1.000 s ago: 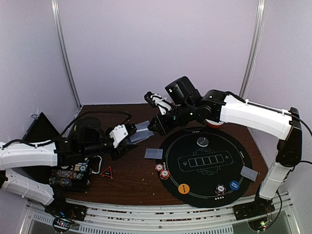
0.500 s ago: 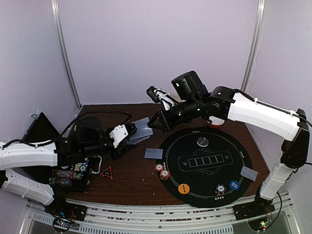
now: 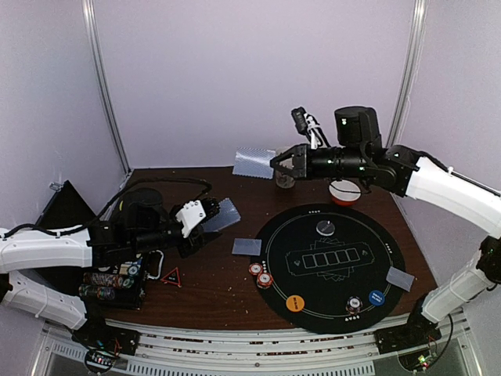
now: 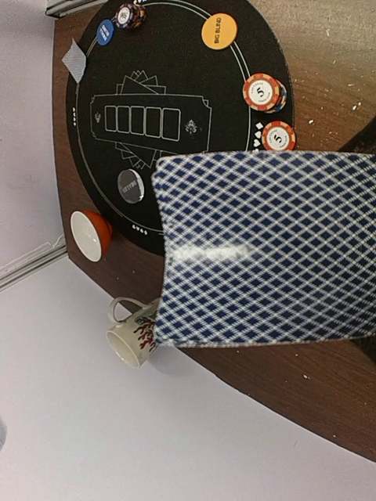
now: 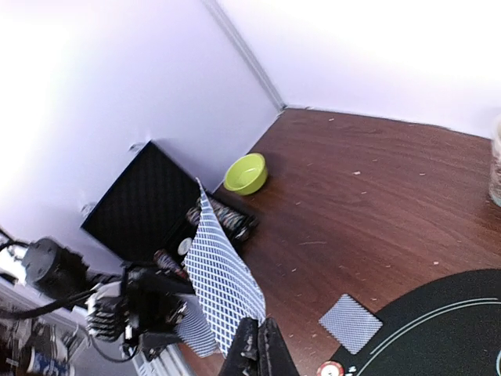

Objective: Distribute texas hold em gaming equipment
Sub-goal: Pick up the poker card from the face-down deck piles, then distribute the poker card in the big blind area, then pick up the poker card from the face-down deck piles, then distribute the poker card in the small blind area.

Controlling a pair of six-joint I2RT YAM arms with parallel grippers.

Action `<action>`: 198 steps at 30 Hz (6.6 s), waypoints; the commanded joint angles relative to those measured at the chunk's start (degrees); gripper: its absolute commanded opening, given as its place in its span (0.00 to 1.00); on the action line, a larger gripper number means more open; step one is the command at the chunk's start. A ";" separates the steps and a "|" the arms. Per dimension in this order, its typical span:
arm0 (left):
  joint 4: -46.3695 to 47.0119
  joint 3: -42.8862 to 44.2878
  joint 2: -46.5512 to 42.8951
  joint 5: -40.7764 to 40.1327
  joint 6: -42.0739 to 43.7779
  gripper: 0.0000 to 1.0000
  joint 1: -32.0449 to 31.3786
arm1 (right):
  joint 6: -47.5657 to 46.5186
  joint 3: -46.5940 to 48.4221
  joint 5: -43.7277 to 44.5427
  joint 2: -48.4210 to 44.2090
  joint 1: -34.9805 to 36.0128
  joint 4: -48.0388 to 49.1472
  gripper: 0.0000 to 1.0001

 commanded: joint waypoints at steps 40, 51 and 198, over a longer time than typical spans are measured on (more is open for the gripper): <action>4.12 -0.61 0.12 -1.46 0.78 0.47 0.12 | 15.72 -4.66 -13.15 38.22 -4.60 13.17 0.00; 4.03 -0.61 -0.10 -1.47 0.78 0.47 0.11 | 17.24 -4.67 -11.03 38.08 -4.60 10.37 0.05; 3.68 -0.96 -3.65 -0.20 2.03 0.44 0.12 | 6.62 -39.76 17.50 -20.91 -44.27 -41.06 0.00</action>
